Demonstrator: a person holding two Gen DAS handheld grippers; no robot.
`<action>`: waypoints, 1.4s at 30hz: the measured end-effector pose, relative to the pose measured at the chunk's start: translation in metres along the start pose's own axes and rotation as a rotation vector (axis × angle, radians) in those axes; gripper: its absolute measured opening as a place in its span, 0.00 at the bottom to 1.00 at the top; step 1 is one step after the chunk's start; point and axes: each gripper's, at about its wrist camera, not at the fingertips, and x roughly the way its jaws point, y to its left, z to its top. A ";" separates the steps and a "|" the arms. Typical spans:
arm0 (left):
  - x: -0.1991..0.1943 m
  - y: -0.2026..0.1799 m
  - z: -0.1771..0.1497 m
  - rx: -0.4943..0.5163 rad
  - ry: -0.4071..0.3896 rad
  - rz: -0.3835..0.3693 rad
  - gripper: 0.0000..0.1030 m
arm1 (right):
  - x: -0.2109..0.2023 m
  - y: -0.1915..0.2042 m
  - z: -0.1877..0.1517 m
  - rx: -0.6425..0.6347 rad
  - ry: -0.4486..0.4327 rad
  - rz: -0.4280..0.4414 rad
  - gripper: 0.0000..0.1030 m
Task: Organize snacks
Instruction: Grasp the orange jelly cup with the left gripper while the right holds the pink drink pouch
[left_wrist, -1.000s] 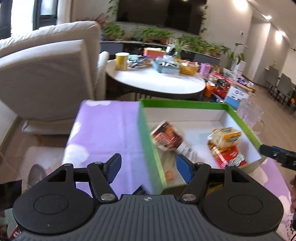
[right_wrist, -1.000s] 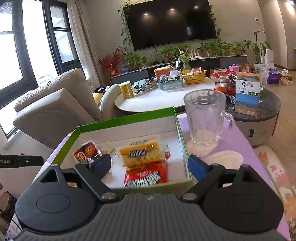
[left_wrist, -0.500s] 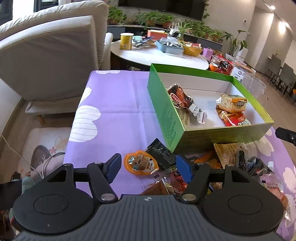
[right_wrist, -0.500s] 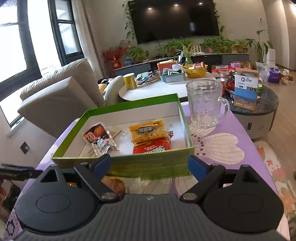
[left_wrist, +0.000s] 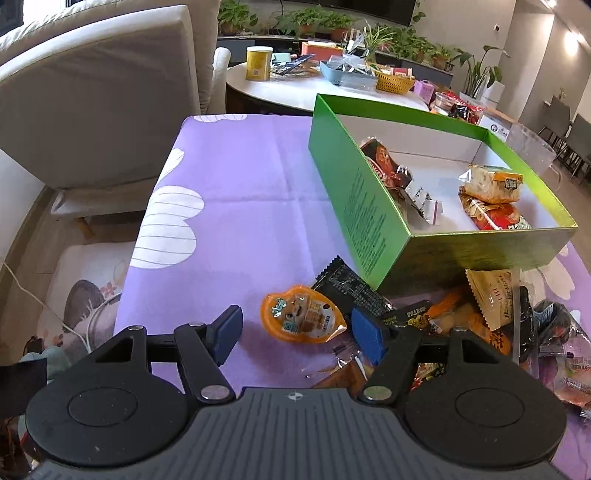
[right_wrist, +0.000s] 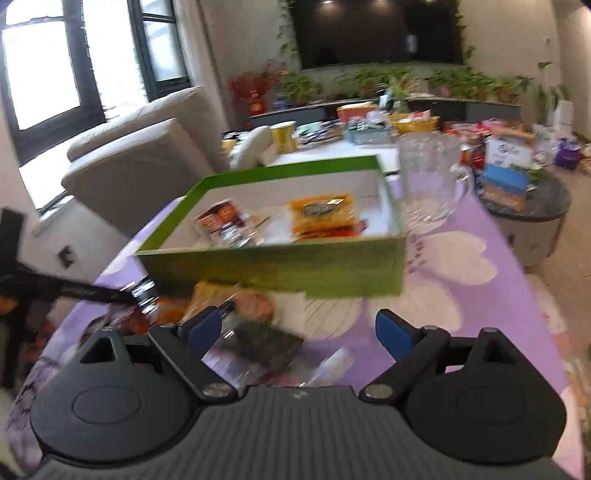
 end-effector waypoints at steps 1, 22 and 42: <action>0.000 0.001 0.000 -0.006 0.000 -0.009 0.60 | -0.001 0.000 -0.004 0.002 0.010 0.018 0.51; -0.029 0.011 -0.002 -0.061 -0.077 -0.071 0.25 | 0.035 0.020 -0.040 -0.198 0.185 -0.031 0.52; -0.017 -0.001 -0.011 0.040 -0.037 0.019 0.49 | 0.033 0.016 -0.044 -0.200 0.138 -0.040 0.52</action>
